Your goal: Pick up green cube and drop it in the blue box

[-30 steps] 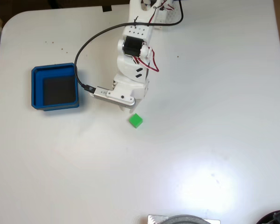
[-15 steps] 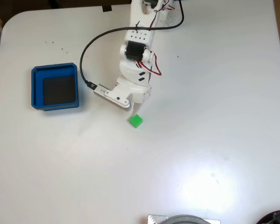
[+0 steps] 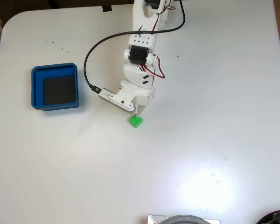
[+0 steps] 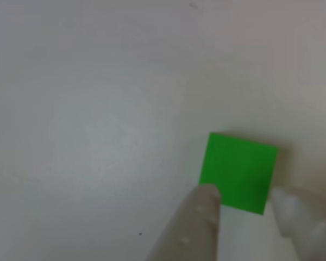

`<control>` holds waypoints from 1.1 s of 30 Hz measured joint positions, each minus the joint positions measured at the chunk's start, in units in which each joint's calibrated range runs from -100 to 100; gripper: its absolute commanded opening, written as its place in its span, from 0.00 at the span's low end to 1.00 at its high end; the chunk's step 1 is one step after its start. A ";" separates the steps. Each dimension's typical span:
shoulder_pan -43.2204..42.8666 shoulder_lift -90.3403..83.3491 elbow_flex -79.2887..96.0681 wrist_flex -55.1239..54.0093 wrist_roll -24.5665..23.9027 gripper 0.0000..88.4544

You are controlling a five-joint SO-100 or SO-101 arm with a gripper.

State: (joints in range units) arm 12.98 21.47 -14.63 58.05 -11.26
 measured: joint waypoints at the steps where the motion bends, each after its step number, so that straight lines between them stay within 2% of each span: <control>1: 0.00 0.00 0.00 0.00 0.05 0.05; 14: -0.36 0.08 0.00 0.00 -0.05 0.05; 22: -0.36 2.51 0.00 0.00 -4.98 0.05; 33: -0.92 2.51 0.00 0.00 -5.81 0.05</control>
State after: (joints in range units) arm 12.05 23.98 -14.63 58.05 -17.07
